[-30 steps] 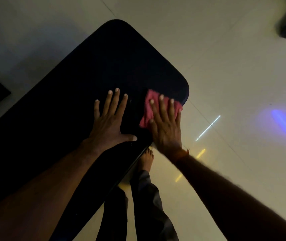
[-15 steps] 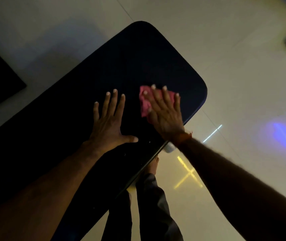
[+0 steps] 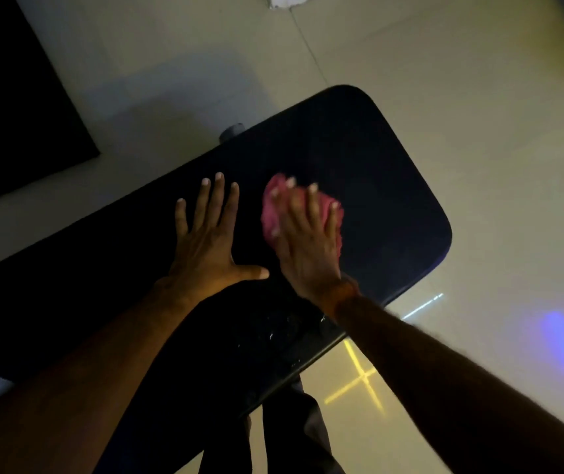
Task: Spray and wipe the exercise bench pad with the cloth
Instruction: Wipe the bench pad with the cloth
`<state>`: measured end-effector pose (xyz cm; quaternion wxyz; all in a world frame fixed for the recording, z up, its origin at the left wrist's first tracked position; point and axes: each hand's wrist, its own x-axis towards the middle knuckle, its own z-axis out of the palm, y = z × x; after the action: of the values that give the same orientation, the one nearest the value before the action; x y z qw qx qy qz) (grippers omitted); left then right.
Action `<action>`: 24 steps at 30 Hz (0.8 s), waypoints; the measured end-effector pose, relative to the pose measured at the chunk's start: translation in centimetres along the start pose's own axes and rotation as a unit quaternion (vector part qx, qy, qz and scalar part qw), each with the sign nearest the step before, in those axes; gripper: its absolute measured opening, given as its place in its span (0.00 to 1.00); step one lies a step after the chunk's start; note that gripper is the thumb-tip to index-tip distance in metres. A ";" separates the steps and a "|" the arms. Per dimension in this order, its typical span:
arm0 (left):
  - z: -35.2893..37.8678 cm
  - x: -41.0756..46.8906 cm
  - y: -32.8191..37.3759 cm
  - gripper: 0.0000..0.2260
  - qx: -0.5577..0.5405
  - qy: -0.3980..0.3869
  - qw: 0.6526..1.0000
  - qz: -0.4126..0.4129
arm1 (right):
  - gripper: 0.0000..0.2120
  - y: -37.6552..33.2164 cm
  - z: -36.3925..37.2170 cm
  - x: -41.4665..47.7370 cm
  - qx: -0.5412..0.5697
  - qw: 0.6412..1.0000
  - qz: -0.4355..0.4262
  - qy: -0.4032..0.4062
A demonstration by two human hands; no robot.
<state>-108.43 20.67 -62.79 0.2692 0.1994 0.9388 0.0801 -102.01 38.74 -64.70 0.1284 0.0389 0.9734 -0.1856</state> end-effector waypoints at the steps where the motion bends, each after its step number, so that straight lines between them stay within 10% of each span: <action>1: 0.0 -0.1 -0.1 0.68 -0.003 0.005 1.000 -0.007 | 0.28 0.8 -0.3 -0.3 -0.017 0.998 -0.062 -0.028; 3: 0.0 -0.3 -0.5 0.68 -0.007 0.010 1.000 -0.021 | 0.28 3.1 -1.6 2.8 -0.046 0.993 -0.109 -0.017; 7: 0.5 -0.4 -1.1 0.68 -0.009 0.032 0.999 -0.027 | 0.28 1.0 -1.8 9.4 -0.017 0.992 0.099 0.071; 12: 0.9 -0.9 -1.1 0.71 -0.030 0.047 0.995 -0.079 | 0.28 2.5 -2.6 8.3 -0.083 0.977 -0.191 -0.045; 16: 1.3 -0.7 -1.0 0.71 -0.031 0.049 0.994 -0.089 | 0.28 0.4 -2.7 13.9 -0.055 0.997 0.016 0.053; 21: 1.0 -0.8 -0.9 0.71 -0.032 0.035 0.994 -0.094 | 0.28 0.0 -2.7 12.0 -0.100 0.967 -0.233 -0.038; 24: 0.8 -0.7 -0.8 0.72 -0.033 0.039 0.994 -0.096 | 0.29 0.8 -3.7 15.9 -0.081 0.991 -0.108 0.009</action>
<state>-107.69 19.65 -63.37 0.2455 0.0959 0.9602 0.0926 -118.11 41.26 -65.89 0.1019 -0.0756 0.9848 -0.1183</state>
